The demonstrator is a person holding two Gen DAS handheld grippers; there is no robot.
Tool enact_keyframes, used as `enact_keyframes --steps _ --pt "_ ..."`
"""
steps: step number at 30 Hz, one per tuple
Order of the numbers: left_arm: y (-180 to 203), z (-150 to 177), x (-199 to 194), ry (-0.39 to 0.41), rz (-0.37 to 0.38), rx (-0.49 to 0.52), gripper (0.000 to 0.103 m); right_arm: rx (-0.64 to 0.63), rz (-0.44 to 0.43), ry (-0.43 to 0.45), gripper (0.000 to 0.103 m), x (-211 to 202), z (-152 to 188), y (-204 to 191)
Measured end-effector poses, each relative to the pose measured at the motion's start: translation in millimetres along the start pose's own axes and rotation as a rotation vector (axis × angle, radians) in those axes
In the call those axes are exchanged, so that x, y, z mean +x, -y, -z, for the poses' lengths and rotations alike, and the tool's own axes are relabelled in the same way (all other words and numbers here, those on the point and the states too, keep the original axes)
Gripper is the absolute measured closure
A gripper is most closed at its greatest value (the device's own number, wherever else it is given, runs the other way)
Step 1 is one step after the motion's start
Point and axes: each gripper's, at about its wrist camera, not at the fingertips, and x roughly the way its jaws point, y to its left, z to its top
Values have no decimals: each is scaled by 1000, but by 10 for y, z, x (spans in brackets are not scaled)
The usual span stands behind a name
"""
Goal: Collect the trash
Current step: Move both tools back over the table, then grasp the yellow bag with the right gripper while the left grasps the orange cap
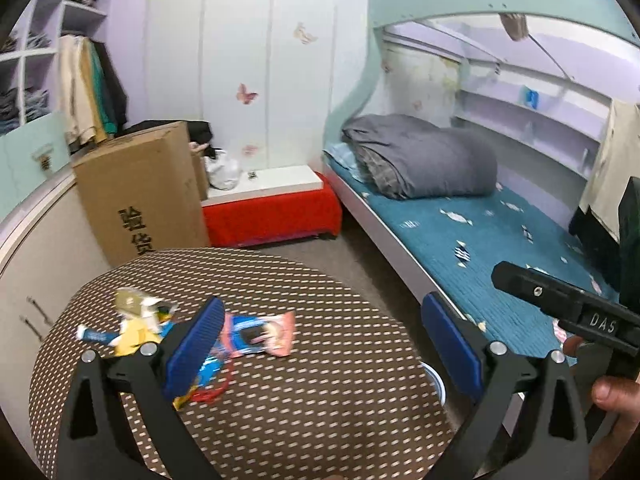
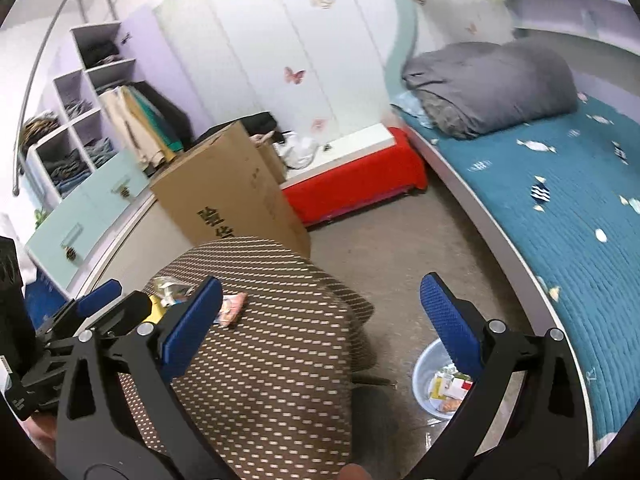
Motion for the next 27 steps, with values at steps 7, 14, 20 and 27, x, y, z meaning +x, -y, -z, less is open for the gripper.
enact_keyframes --steps 7,14,20,27 --pt "-634 257 -293 28 -107 -80 6 -122 -77 -73 6 292 143 -612" --pt "-1317 554 -446 11 -208 -144 6 -236 -151 -158 6 659 358 -1195" --pt "-1836 820 -497 -17 -265 -209 6 -324 -179 -227 6 992 572 -1615" --pt "-2195 1037 -399 -56 -308 -263 6 -418 -182 -297 6 1402 793 -1956"
